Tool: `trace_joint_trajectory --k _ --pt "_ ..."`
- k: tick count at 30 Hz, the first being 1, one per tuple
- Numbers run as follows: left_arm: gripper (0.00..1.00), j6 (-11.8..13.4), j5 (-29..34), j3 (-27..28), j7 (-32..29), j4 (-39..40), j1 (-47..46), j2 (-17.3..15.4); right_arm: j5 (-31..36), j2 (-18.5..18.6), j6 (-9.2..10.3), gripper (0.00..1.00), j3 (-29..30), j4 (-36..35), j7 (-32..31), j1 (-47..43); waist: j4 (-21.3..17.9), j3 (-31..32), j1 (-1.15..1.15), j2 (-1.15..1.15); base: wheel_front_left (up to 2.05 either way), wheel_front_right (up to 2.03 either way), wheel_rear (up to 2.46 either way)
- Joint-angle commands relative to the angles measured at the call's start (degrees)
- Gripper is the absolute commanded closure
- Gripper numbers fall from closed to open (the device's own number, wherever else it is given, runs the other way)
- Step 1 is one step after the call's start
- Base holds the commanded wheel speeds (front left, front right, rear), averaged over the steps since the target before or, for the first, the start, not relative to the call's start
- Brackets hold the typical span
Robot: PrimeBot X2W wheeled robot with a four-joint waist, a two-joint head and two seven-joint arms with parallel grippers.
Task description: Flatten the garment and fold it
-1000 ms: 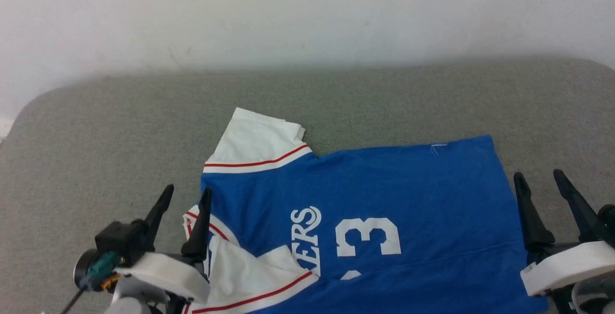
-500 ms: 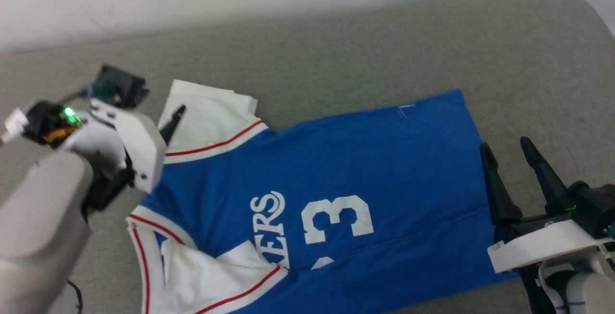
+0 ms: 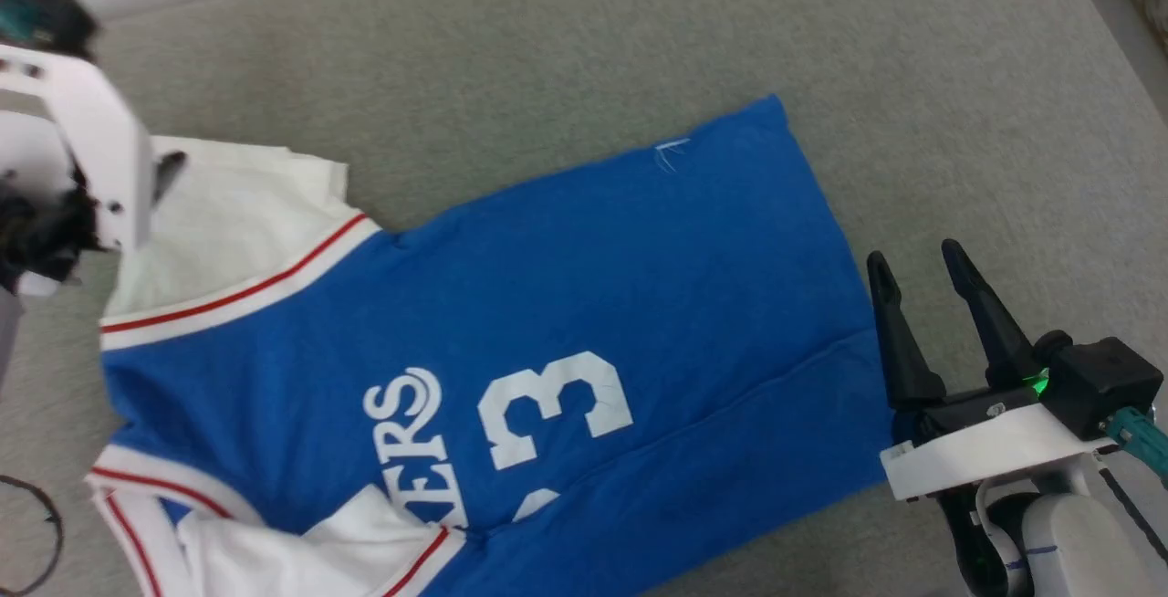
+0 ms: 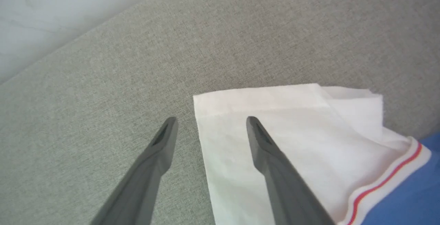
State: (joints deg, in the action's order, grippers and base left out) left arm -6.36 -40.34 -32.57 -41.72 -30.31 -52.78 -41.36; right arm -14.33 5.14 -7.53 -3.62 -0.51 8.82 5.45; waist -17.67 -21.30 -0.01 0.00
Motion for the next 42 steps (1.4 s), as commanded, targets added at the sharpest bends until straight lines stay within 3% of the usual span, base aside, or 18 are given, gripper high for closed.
trace_joint_trajectory --k 1,6,13,14,15,17,22,27,36,40,42 --pt "0.00 1.0 -1.7 1.3 -0.4 -1.3 -0.7 0.3 -0.3 -0.4 0.04 0.00 -0.1 0.3 0.8 1.0 -3.2 -3.2 0.01 0.00 0.00 0.00 0.00" --pt "0.00 2.2 -4.3 3.2 -2.5 -5.0 -1.2 -0.4 -0.8 -1.1 0.04 0.00 -1.1 1.5 2.8 1.2 -4.4 -4.3 0.01 0.00 0.00 0.00 0.00" --pt "0.00 1.9 -5.9 2.3 -8.1 -6.4 -0.1 -1.7 -3.0 -1.9 0.04 0.00 -1.3 2.9 3.9 1.1 -5.0 -4.6 0.01 0.00 0.00 0.00 0.00" --pt "0.69 1.9 -6.8 2.6 -9.0 -6.5 0.2 -1.3 -3.0 -1.9 0.04 0.00 -1.2 2.9 3.9 1.2 -4.9 -4.6 0.01 0.00 0.00 0.00 0.00" --pt "1.00 1.6 -7.6 2.6 -9.7 -6.4 0.3 -1.0 -3.0 -1.9 0.04 0.00 -1.1 2.9 3.9 1.2 -4.8 -4.5 0.01 0.00 0.00 0.00 0.00" --pt "1.00 1.3 -7.9 2.4 -9.9 -5.6 0.4 -0.8 -2.7 -2.0 0.04 0.00 -0.6 2.9 3.8 1.3 -4.3 -4.4 0.01 0.00 0.00 0.00 0.00" --pt "1.00 1.2 -5.4 1.7 -3.6 -3.9 0.3 0.5 -1.5 -1.5 0.04 0.00 0.8 2.9 2.6 1.3 -2.0 -2.3 0.01 0.00 0.00 0.00 0.00" --pt "1.00 1.2 -1.3 -0.3 4.6 -2.0 0.9 2.7 -1.4 2.2 0.04 0.00 1.5 2.0 -2.8 1.2 2.0 1.9 0.01 0.00 0.00 0.00 0.00" --pt "1.00 1.4 0.9 -2.1 17.5 4.8 5.6 8.4 -4.7 13.8 0.04 0.00 2.8 -0.7 -22.9 4.2 12.0 7.9 0.01 0.00 0.00 0.00 0.00" --pt "1.00 2.1 3.6 -3.2 23.5 9.9 7.3 9.6 -11.9 16.8 0.04 0.00 2.6 -0.1 -34.2 7.9 15.9 8.1 0.01 0.00 0.00 0.00 0.00" --pt "1.00 2.3 4.3 -3.8 25.0 12.3 8.1 10.1 -12.4 20.4 0.04 0.00 1.4 1.0 -39.7 10.0 17.5 7.7 0.01 0.00 0.00 0.00 0.00"
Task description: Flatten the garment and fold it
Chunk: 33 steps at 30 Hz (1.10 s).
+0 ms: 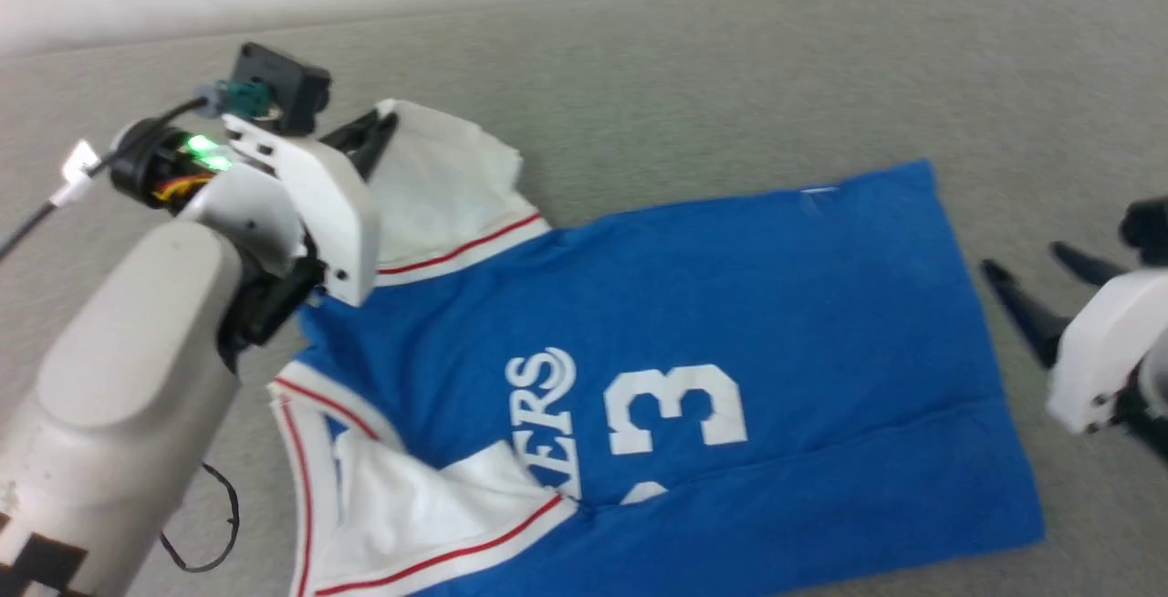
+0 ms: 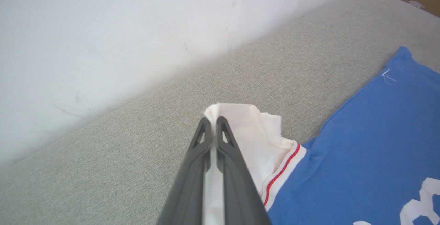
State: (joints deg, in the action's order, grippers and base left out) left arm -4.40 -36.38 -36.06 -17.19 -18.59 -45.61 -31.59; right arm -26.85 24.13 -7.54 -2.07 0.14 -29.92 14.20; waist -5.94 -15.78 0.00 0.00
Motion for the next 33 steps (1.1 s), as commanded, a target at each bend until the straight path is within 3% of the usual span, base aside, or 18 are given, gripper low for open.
trace_joint_trajectory --k 1,5,10,18,26,27,29,33 --pt "1.00 0.5 0.6 -0.5 1.0 1.8 1.3 0.6 0.0 3.1 0.05 0.00 -0.8 0.9 -3.1 2.4 6.7 1.8 0.00 0.00 0.00 0.00 0.00" --pt "1.00 1.4 1.7 -1.3 2.6 6.7 2.6 0.9 -0.7 7.1 0.05 0.00 -3.6 3.8 -9.5 7.8 9.3 0.1 0.00 0.00 0.00 0.00 0.00" --pt "1.00 3.3 2.7 -1.8 4.1 12.8 4.9 1.0 0.3 10.3 0.05 0.00 -7.6 9.5 -13.2 14.2 12.2 -2.6 0.00 0.00 0.00 0.00 0.00" --pt "1.00 4.8 3.8 -2.9 6.6 19.4 7.6 1.8 3.1 12.6 0.05 0.00 -10.8 20.2 -13.9 20.4 16.7 -6.0 0.00 0.00 0.00 0.00 0.00" --pt "1.00 5.0 3.9 -3.7 7.8 20.7 8.3 2.6 2.7 12.5 0.05 0.00 -14.6 28.1 -15.9 20.5 18.5 -6.8 0.00 0.00 0.00 0.00 0.00" --pt "1.00 5.0 3.8 -3.7 8.0 20.5 8.4 2.7 2.6 12.5 0.05 0.22 -14.9 28.9 -16.3 20.3 18.5 -6.7 0.00 0.00 0.00 0.00 0.00" --pt "1.00 5.0 3.5 -3.6 8.2 20.1 8.7 2.7 2.2 12.3 0.05 1.00 -15.8 30.0 -17.2 19.8 18.5 -6.5 0.00 0.00 0.00 0.00 0.00" --pt "1.00 5.1 3.2 -3.4 8.8 19.0 9.1 2.6 1.3 12.1 0.05 1.00 -16.4 30.3 -16.3 19.9 18.1 -5.6 0.00 0.00 0.00 0.00 0.00"
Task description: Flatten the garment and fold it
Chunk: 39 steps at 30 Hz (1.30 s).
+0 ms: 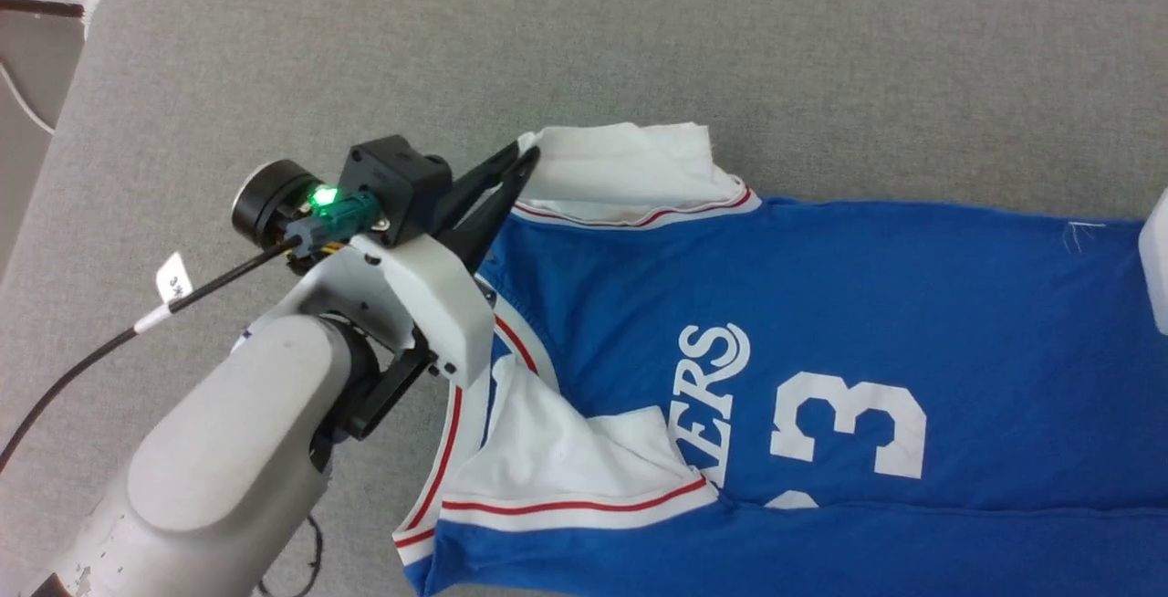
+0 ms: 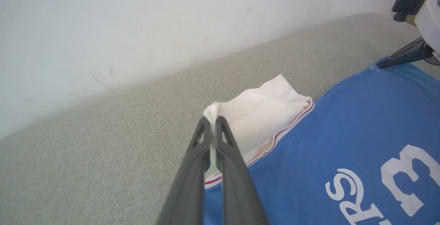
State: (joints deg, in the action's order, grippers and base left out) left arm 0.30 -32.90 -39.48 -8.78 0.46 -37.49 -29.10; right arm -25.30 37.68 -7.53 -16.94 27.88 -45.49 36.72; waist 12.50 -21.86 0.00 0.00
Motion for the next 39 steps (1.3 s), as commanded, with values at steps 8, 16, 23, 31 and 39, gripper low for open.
trace_joint_trajectory --k 8,16,23,31,39 --pt "1.00 1.3 -2.3 1.6 2.8 -2.5 3.8 -0.6 -1.6 -2.5 0.04 1.00 -2.2 2.8 6.9 -1.3 -2.9 5.5 0.00 0.00 0.00 0.00 0.00" --pt "1.00 3.7 -4.3 2.7 4.3 -2.1 9.8 -1.7 -3.3 -1.8 0.04 1.00 -1.4 -0.1 14.2 -5.4 -4.7 11.7 0.00 0.00 0.00 0.00 0.00" --pt "1.00 7.8 -6.5 3.4 3.8 2.6 20.1 -5.5 -4.5 -1.6 0.04 1.00 2.6 -7.2 16.8 -15.3 -5.8 16.1 0.00 0.00 0.00 0.00 0.00" --pt "1.00 13.1 -8.6 2.0 2.1 8.0 32.7 -8.2 -3.2 -3.1 0.04 1.00 8.5 -15.4 14.3 -30.7 -5.5 18.6 0.00 0.00 0.00 0.00 0.00" --pt "1.00 14.2 -10.2 -1.3 -3.8 5.4 37.3 -9.5 0.1 -4.1 0.04 1.00 9.6 -19.3 9.7 -39.0 -5.0 19.1 0.00 0.00 0.00 0.00 0.00"
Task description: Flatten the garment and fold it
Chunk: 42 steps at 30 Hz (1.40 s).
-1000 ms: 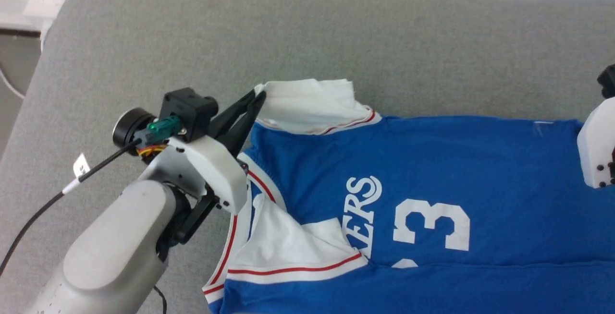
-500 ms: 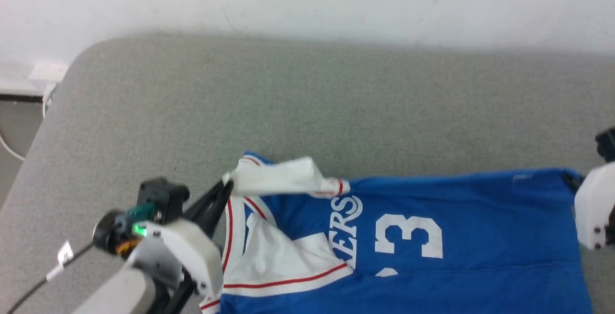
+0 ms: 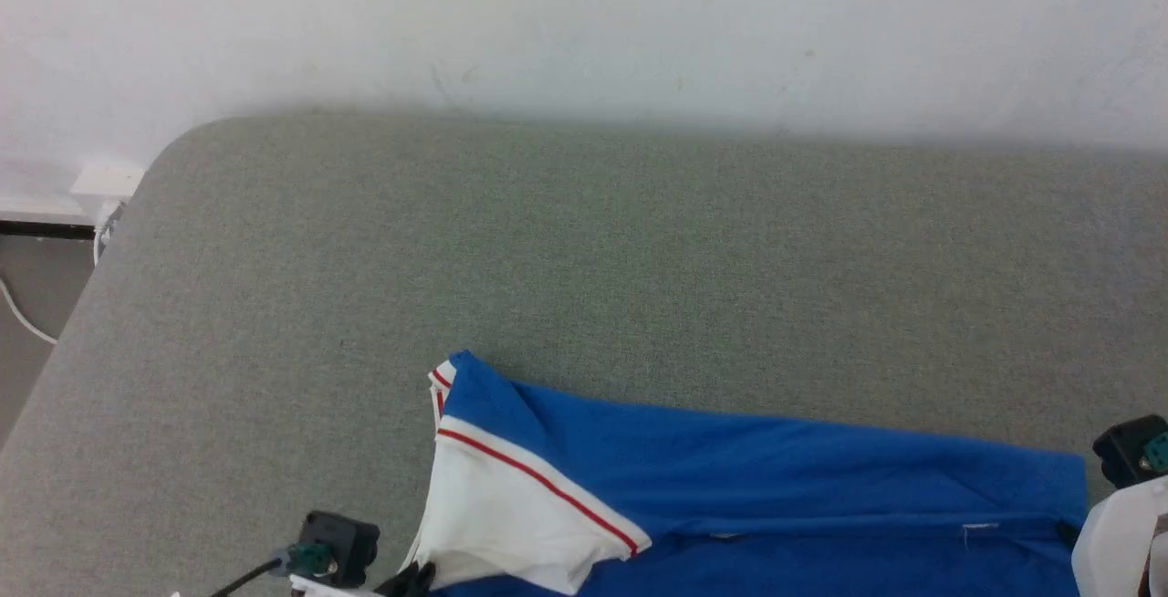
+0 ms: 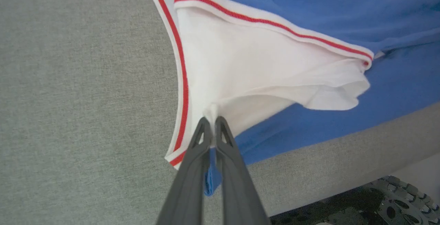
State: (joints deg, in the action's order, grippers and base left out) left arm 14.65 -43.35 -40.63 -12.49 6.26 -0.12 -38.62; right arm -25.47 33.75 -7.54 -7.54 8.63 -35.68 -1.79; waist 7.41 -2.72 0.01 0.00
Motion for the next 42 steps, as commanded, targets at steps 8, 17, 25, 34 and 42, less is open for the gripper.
trace_joint_trajectory --k 8,17,25,34,42 --pt "0.56 -1.9 2.3 -3.1 0.7 -6.1 -1.4 2.5 1.7 -1.5 0.05 0.95 -1.1 3.7 0.4 -1.7 0.1 -0.5 -0.01 0.00 0.00 0.00 0.00" --pt "0.00 -4.0 1.6 -2.5 6.7 -9.0 -0.9 4.5 -2.5 -2.3 0.05 0.00 -1.1 3.2 2.1 -0.8 -0.5 1.8 -0.01 0.00 0.00 0.00 0.00" --pt "0.00 -4.4 -1.4 3.1 18.2 -7.3 1.8 6.3 -2.7 -4.8 0.05 0.00 5.8 -3.0 2.5 -2.2 -0.8 4.2 -0.01 0.00 0.00 0.00 0.00" --pt "0.00 -1.3 6.2 15.7 27.4 -4.3 4.3 14.1 -0.2 -17.5 0.05 0.00 19.8 -6.2 1.3 -6.1 -0.2 4.9 -0.01 0.00 0.00 0.00 0.00" --pt "0.00 -4.8 23.7 29.7 27.5 1.6 10.9 25.2 3.3 -25.2 0.05 0.00 26.2 -4.1 1.4 -6.7 -0.1 4.8 -0.01 0.00 0.00 0.00 0.00"
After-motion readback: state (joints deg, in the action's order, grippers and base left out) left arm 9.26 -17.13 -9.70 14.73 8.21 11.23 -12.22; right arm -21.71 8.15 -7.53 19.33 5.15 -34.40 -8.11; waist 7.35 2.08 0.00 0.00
